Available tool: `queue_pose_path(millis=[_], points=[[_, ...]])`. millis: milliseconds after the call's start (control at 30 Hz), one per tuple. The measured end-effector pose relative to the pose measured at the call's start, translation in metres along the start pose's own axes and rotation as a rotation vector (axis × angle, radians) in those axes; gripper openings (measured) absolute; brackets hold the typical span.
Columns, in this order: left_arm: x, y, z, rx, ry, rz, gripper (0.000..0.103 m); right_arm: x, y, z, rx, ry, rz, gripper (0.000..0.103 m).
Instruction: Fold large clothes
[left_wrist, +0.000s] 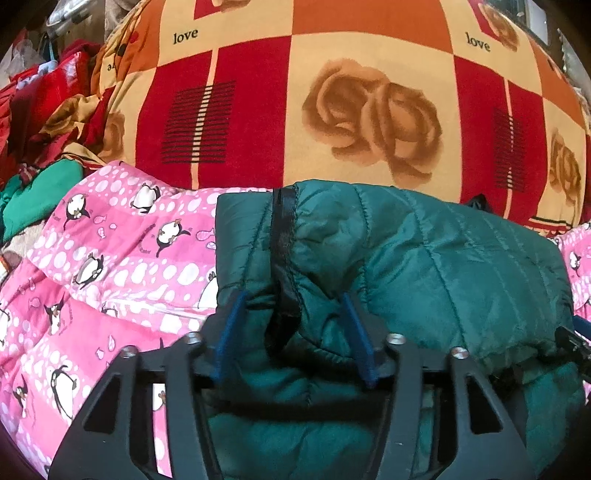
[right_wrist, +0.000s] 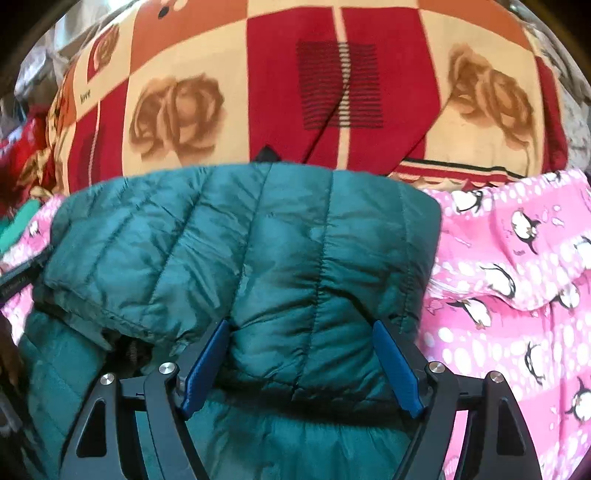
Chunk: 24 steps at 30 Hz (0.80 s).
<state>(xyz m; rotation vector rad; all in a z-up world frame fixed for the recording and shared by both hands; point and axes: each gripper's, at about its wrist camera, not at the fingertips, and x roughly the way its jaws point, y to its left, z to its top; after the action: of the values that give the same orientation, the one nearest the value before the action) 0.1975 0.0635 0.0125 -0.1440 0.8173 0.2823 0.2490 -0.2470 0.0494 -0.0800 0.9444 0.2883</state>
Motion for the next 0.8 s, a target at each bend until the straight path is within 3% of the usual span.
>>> queue_pose_path(millis=[67,533,800], points=[[-0.007,-0.001,-0.002,0.003,-0.01,0.013,0.064,-0.011,-0.001,-0.002,0.022,-0.014,0.023,0.077],[-0.054,-0.016,-0.013,0.053,-0.054,0.013,0.064,-0.05,0.008,-0.021,0.006,-0.02,0.028,0.077],[-0.068,-0.016,-0.03,0.038,-0.021,0.012,0.064,-0.063,0.007,-0.034,0.018,-0.017,0.028,0.077]])
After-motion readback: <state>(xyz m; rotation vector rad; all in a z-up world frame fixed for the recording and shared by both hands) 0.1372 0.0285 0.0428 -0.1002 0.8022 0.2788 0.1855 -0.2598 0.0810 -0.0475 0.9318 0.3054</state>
